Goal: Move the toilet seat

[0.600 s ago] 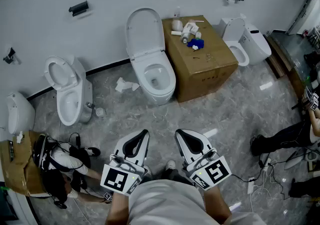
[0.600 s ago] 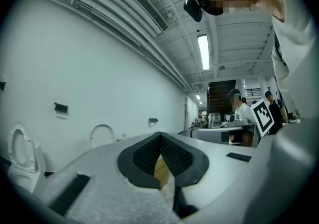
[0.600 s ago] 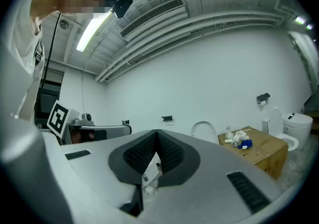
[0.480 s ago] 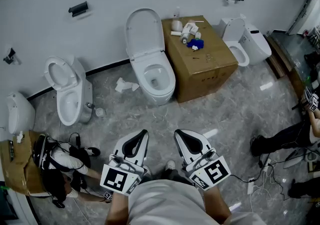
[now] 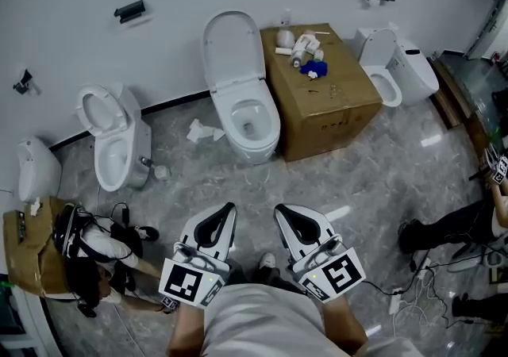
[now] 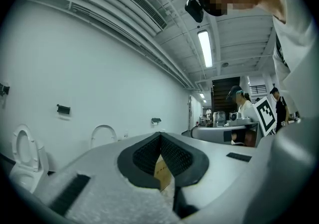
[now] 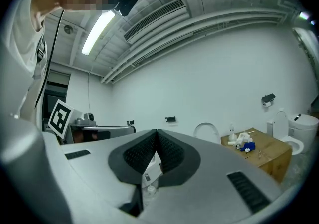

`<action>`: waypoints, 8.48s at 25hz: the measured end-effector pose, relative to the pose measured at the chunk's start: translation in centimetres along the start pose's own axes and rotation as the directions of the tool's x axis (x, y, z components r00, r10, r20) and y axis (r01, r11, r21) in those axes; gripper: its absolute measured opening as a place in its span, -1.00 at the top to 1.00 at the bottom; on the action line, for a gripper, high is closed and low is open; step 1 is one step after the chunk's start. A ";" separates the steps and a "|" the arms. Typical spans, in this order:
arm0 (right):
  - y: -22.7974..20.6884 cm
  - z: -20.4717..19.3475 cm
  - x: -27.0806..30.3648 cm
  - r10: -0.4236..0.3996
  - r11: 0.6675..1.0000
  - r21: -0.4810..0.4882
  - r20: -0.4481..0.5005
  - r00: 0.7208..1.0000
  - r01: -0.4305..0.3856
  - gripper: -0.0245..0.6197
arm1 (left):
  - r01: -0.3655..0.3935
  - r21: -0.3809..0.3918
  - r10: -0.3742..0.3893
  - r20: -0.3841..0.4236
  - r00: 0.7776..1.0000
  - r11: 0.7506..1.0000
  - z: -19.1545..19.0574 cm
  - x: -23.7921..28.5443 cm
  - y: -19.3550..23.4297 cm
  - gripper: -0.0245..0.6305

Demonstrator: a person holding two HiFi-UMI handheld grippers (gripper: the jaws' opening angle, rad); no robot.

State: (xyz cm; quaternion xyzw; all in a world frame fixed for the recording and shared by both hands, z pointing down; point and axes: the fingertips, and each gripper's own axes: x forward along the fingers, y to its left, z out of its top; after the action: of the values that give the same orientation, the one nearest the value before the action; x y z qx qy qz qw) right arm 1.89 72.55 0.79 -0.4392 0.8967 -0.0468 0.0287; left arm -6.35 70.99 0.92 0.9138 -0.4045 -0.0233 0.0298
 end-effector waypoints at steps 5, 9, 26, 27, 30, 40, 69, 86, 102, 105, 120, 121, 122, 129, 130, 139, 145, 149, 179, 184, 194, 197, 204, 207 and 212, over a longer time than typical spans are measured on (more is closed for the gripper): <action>-0.8 0.1 0.2 0.005 1.000 -0.011 -0.003 1.000 -0.005 0.89 | -0.002 0.008 0.002 -0.014 1.000 1.000 -0.4 1.1 -0.2 0.90; -2.1 -0.4 1.6 -0.010 1.000 -0.017 -0.022 1.000 0.009 0.89 | 0.008 0.019 -0.008 -0.013 1.000 1.000 -0.4 2.5 0.9 0.90; -7.5 -0.8 14.5 -0.109 0.992 -0.065 -0.083 0.991 0.104 0.89 | 0.107 -0.022 -0.107 -0.001 0.994 0.994 -0.8 10.1 12.2 0.90; -7.7 -0.8 15.1 -0.116 0.992 -0.067 -0.087 0.989 0.110 0.89 | 0.113 -0.023 -0.113 -0.001 0.994 0.993 -0.7 10.4 12.8 0.90; -8.2 -0.8 16.8 -0.133 0.989 -0.071 -0.091 0.987 0.127 0.89 | 0.125 -0.022 -0.125 0.002 0.992 0.992 -0.5 11.3 14.6 0.90; -11.4 -1.4 21.5 -0.141 0.988 -0.075 -0.110 0.984 0.133 0.89 | 0.123 -0.028 -0.123 0.003 0.992 0.992 -1.0 15.4 19.0 0.90; -31.0 -1.7 32.1 0.003 1.000 -0.017 -0.162 0.987 -0.006 0.89 | 0.019 -0.040 -0.023 -0.091 0.996 0.999 -3.1 35.4 24.9 0.90; -35.2 -7.6 40.0 -0.033 0.998 0.035 -0.296 0.954 0.046 0.89 | 0.071 -0.111 -0.092 -0.195 0.976 0.991 -9.0 41.4 32.1 0.90; -39.9 -14.4 45.0 -0.117 0.982 0.093 -0.368 0.922 0.162 0.89 | 0.099 -0.214 -0.161 -0.294 0.942 0.972 -17.0 45.1 38.9 0.90; -40.9 -16.4 45.1 -0.110 0.979 0.117 -0.386 0.916 0.167 0.88 | 0.091 -0.222 -0.161 -0.323 0.932 0.971 -19.0 45.6 39.2 0.90; -44.3 -26.6 42.3 -0.057 0.955 0.221 -0.512 0.857 0.196 0.88 | 0.024 -0.289 -0.152 -0.431 0.890 0.957 -28.5 47.0 37.7 0.90; -44.6 -27.4 42.1 -0.057 0.954 0.224 -0.518 0.853 0.200 0.88 | 0.021 -0.291 -0.152 -0.436 0.887 0.956 -29.3 47.0 37.7 0.90; -44.9 -28.1 41.9 -0.056 0.953 0.227 -0.524 0.850 0.203 0.88 | 0.022 -0.286 -0.151 -0.437 0.887 0.958 -30.2 47.1 37.7 0.90; -45.8 -33.9 40.9 -0.042 0.939 0.258 -0.575 0.817 0.230 0.88 | 0.000 -0.298 -0.152 -0.487 0.860 0.955 -36.6 46.1 37.7 0.90; -45.9 -34.7 40.8 -0.038 0.937 0.262 -0.582 0.812 0.232 0.88 | -0.005 -0.305 -0.154 -0.494 0.856 0.952 -37.5 46.0 37.7 0.90; -46.2 -41.9 39.3 -0.017 0.917 0.294 -0.646 0.763 0.270 0.88 | -0.045 -0.348 -0.167 -0.553 0.816 0.936 -44.5 44.7 37.4 0.84; -46.8 -46.4 38.3 -0.015 0.904 0.302 -0.685 0.729 0.302 0.87 | -0.074 -0.370 -0.173 -0.591 0.788 0.926 -48.9 44.2 37.3 0.66; -47.3 -49.4 37.8 -0.022 0.892 0.307 -0.703 0.711 0.331 0.73 | -0.087 -0.381 -0.181 -0.612 0.770 0.920 -51.9 43.7 37.4 0.59; -50.8 -67.4 32.7 -0.099 0.776 0.295 -0.817 0.569 0.558 -0.16 | -0.293 -0.396 -0.126 -0.754 0.645 0.870 -70.0 38.3 38.5 0.06; -51.0 -68.8 32.6 -0.094 0.754 0.312 -0.820 0.565 0.578 -0.23 | -0.331 -0.403 -0.107 -0.757 0.645 0.853 -71.1 38.5 38.8 0.02; -51.1 -70.5 33.0 -0.075 0.695 0.378 -0.808 0.584 0.612 -0.26 | -0.373 -0.420 -0.102 -0.766 0.635 0.828 -72.7 39.1 38.6 -0.04; -51.1 -71.0 33.0 -0.072 0.686 0.383 -0.810 0.582 0.619 -0.26 | -0.390 -0.415 -0.095 -0.775 0.625 0.822 -73.4 39.1 38.7 -0.04; -51.4 -71.6 33.0 -0.079 0.670 0.385 -0.814 0.576 0.635 -0.26 | -0.398 -0.401 -0.085 -0.784 0.614 0.825 -73.7 39.2 38.8 -0.04; -51.1 -71.3 33.1 -0.080 0.664 0.391 -0.811 0.580 0.637 -0.26 | -0.395 -0.410 -0.091 -0.779 0.620 0.822 -73.4 39.2 38.7 -0.04; -51.1 -70.8 33.1 -0.072 0.664 0.399 -0.808 0.585 0.632 -0.26 | -0.388 -0.424 -0.106 -0.775 0.624 0.818 -73.2 39.2 38.4 -0.04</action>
State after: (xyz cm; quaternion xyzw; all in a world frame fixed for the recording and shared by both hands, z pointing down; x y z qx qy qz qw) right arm 15.19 19.42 76.43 -0.5236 0.6354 -0.5336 -0.1933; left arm -3.46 18.75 76.04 0.7473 -0.4012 0.2544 0.4646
